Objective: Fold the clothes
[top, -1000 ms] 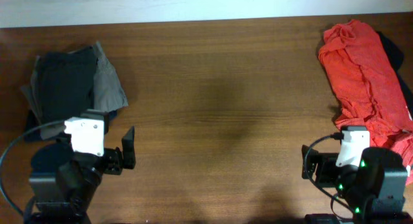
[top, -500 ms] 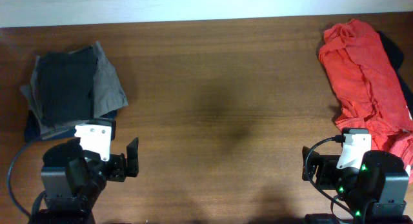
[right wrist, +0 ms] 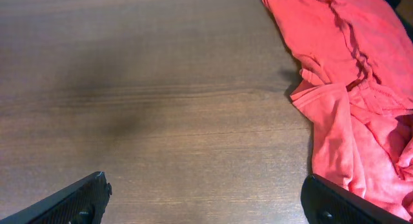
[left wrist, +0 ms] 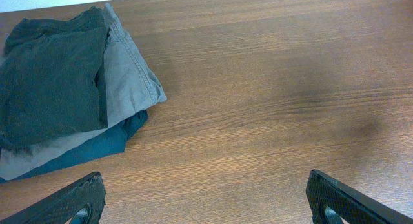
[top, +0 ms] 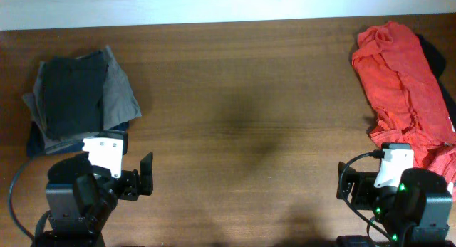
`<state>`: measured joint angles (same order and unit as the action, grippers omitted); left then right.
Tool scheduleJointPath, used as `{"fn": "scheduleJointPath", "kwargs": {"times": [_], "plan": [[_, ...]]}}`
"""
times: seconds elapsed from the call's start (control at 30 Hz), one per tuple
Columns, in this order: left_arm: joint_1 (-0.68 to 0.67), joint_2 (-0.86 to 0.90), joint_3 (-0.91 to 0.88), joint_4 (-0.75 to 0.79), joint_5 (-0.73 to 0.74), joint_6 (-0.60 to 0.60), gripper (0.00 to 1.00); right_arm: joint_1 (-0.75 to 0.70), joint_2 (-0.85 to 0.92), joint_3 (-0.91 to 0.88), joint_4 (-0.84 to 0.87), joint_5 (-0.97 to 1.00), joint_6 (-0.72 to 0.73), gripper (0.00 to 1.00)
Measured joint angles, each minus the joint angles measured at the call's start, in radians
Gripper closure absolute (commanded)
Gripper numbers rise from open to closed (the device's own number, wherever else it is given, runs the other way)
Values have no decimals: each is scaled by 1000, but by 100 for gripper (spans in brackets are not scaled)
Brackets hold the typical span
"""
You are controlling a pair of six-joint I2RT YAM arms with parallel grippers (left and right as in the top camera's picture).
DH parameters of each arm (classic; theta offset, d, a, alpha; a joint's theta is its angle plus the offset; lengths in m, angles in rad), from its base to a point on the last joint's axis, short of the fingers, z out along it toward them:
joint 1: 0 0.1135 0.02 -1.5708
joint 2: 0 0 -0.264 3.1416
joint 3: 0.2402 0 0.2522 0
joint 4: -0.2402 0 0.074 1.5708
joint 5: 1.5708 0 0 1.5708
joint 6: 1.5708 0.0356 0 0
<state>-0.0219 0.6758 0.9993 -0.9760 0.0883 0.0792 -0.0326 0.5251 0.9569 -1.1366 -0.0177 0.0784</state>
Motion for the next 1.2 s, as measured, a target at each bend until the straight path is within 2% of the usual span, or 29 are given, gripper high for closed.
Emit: {"fn": "scheduleJointPath", "kwargs": {"times": [0.2, 0.33, 0.63, 0.93, 1.2], "plan": [[0, 0, 0, -1, 0, 0, 1, 0, -114, -40, 53, -1, 0, 1], [0, 0, 0, -1, 0, 0, 1, 0, -228, -178, 222, -13, 0, 1], [0, 0, -1, -1, 0, 0, 1, 1, -496, -619, 655, -105, 1, 1], [0, 0, -1, -1, 0, 0, 1, 6, -509, -794, 966, -60, 0, 1], [0, 0, -1, -1, 0, 0, 1, 11, -510, -892, 1041, 44, -4, 2]]}}
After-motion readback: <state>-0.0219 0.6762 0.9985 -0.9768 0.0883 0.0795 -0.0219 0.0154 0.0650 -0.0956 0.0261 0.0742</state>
